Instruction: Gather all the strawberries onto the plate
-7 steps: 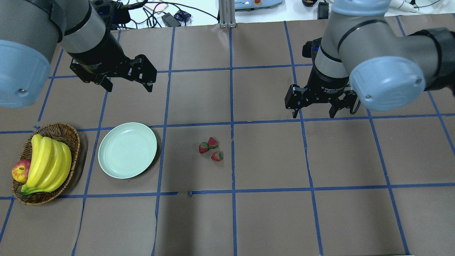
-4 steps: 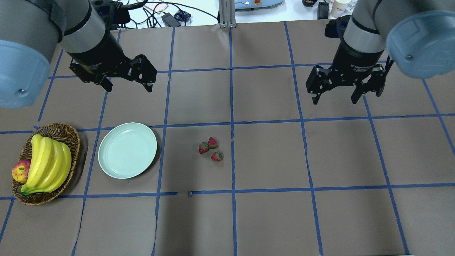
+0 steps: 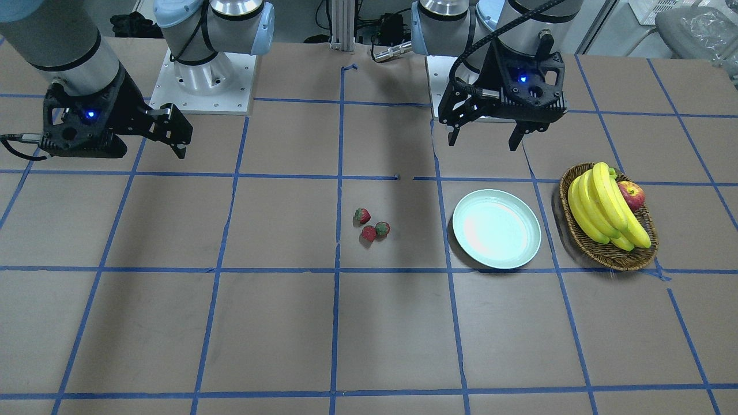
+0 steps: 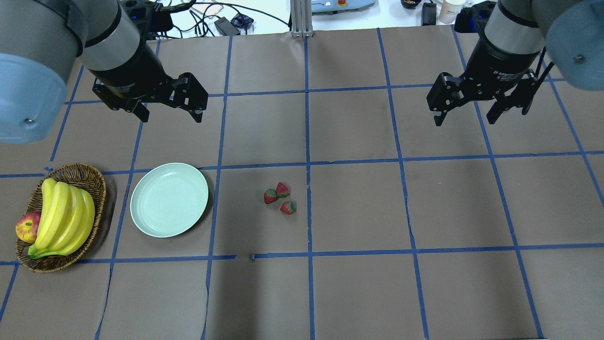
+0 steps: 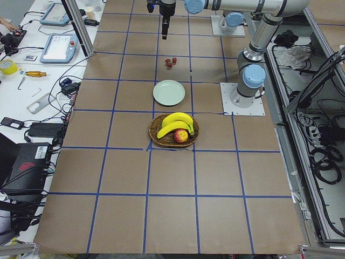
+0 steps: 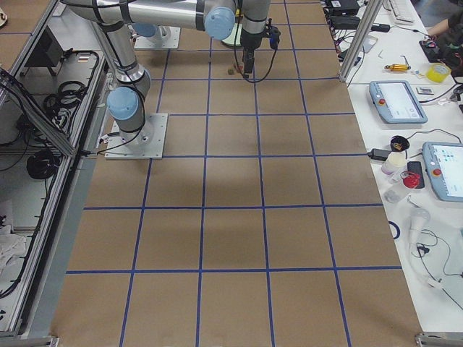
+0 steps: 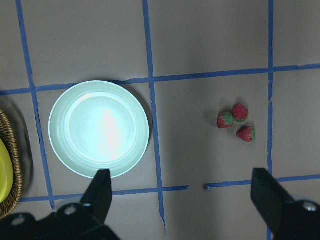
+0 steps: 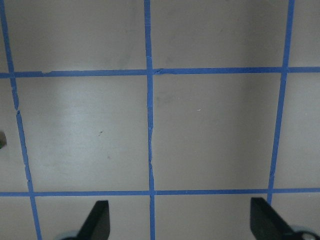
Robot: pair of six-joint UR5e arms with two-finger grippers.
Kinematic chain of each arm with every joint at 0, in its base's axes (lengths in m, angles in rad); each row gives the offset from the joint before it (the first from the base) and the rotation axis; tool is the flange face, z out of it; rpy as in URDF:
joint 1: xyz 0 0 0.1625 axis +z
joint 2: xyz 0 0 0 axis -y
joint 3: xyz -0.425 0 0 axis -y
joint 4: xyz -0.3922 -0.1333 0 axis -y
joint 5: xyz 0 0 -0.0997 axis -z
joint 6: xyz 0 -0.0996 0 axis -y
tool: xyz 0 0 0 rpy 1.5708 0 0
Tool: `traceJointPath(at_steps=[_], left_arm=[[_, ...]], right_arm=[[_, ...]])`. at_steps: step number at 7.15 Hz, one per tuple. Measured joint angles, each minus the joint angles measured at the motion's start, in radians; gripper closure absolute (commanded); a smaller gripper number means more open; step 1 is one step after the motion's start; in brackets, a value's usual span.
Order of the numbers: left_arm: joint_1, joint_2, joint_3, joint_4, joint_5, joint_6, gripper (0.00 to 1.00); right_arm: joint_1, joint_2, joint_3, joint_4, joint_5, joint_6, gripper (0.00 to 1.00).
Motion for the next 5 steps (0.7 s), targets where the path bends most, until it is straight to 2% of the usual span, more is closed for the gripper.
traceJointPath(at_steps=[5], left_arm=[[0.000,0.000,0.000,0.000,0.000,0.000,0.00]], right_arm=[[0.059,-0.039,0.001,-0.002,-0.002,0.116,0.00]])
